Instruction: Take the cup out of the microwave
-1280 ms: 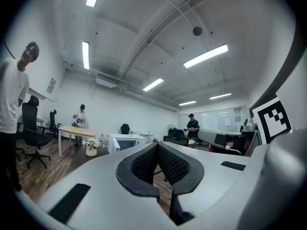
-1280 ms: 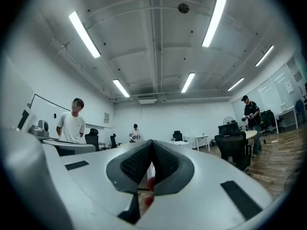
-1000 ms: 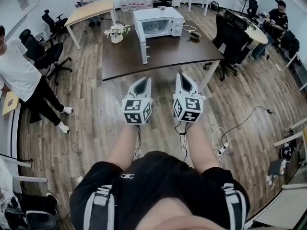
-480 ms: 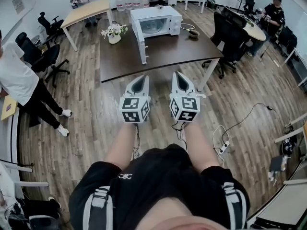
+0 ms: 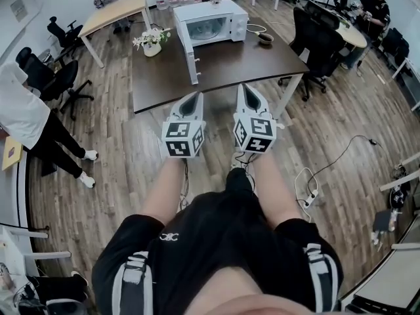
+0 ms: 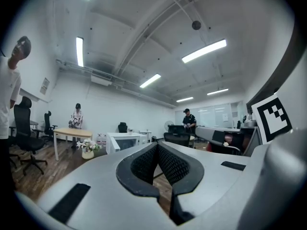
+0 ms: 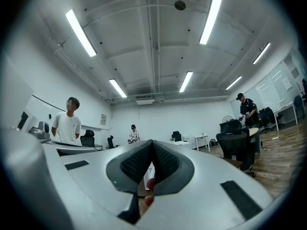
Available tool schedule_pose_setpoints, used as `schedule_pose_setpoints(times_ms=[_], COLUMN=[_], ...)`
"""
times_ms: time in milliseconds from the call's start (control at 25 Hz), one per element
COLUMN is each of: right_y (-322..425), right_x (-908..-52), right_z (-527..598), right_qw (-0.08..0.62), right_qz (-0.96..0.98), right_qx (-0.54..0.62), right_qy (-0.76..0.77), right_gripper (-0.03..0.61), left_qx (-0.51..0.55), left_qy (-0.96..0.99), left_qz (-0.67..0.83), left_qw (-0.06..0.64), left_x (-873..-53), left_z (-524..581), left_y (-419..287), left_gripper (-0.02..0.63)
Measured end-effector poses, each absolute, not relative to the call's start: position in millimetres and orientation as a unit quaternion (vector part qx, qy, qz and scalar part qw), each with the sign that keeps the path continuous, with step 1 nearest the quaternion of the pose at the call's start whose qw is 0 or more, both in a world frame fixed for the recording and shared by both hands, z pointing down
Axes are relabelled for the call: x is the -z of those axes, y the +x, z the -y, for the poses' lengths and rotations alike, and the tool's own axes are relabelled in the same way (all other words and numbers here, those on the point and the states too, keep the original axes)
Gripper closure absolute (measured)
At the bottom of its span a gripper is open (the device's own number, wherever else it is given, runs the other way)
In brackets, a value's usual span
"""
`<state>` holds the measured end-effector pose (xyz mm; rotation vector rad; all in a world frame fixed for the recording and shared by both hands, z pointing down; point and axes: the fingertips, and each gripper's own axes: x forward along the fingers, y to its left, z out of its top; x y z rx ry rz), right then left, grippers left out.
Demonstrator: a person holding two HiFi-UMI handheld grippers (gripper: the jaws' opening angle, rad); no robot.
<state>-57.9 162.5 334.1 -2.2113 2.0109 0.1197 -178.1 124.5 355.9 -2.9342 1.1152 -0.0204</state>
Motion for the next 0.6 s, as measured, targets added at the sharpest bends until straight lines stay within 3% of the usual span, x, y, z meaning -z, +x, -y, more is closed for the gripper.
schedule_pose_setpoints(times_ms=[600], right_y=[80], right_x=[-337], right_z=[64], right_qw=[0.08], right_qz=[-0.691], right_qx=[-0.04], right_qy=[-0.717], right_gripper=[0.578], left_qx=[0.004], left_qy=[-0.919], left_qz=[-0.394], left_qw=[-0.001], left_x=[-359], left_z=[95], left_y=[-47], left_gripper=[0.618])
